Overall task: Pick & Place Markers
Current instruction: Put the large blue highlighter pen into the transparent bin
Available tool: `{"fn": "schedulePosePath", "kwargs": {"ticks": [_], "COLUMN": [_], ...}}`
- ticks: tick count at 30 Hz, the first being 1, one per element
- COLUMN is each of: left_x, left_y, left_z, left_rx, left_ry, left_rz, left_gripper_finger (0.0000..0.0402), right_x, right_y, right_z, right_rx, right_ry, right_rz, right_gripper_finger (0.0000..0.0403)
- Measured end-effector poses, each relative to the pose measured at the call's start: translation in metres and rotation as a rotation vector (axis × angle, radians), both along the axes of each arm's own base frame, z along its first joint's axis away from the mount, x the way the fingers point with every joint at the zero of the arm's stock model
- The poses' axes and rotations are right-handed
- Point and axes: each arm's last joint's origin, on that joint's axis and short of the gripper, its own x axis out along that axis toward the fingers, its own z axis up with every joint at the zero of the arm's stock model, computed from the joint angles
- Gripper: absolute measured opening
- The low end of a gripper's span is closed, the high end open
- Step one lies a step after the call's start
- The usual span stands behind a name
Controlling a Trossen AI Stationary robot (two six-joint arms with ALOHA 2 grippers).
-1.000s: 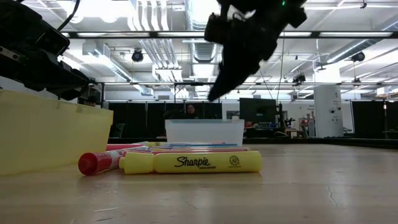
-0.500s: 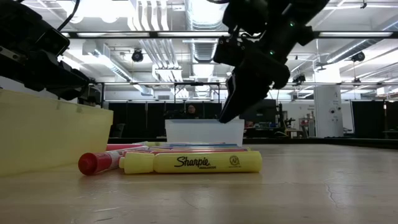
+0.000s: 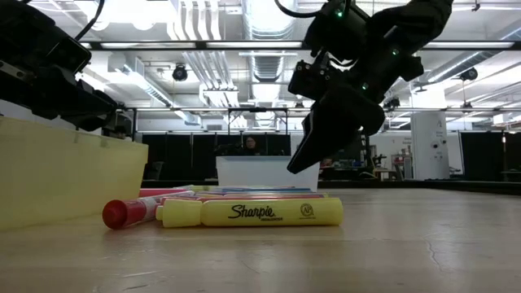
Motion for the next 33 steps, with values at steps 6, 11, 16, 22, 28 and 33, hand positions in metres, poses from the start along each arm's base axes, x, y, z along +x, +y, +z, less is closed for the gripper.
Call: {"fn": "schedulePosePath", "kwargs": {"ticks": [6,11,16,22,28,33], "left_x": [0.0,0.0,0.0,0.0,0.0,0.0], "left_y": [0.0,0.0,0.0,0.0,0.0,0.0], "left_z": [0.0,0.0,0.0,0.0,0.0,0.0], "left_rx": [0.0,0.0,0.0,0.0,0.0,0.0], "left_ry": [0.0,0.0,0.0,0.0,0.001,0.001], "left_rz": [0.0,0.0,0.0,0.0,0.0,0.0], "left_gripper_finger": [0.0,0.0,0.0,0.0,0.0,0.0], "right_x": [-0.001,-0.001,0.001,0.009,0.018,0.017], "right_y": [0.0,0.0,0.0,0.001,0.002,0.002], "right_z": [-0.001,-0.001,-0.002,-0.026,-0.033,-0.034], "right_rx": [0.009,0.009,0.02,0.037,0.038,0.042], "right_ry": [0.003,-0.001,-0.013,0.018,0.034,0.05], "right_rz": [-0.009,-0.009,-0.019,-0.039,-0.042,-0.042], "right_gripper_finger": [0.0164,0.0166,0.0166,0.0166,0.0156,0.0122]}}
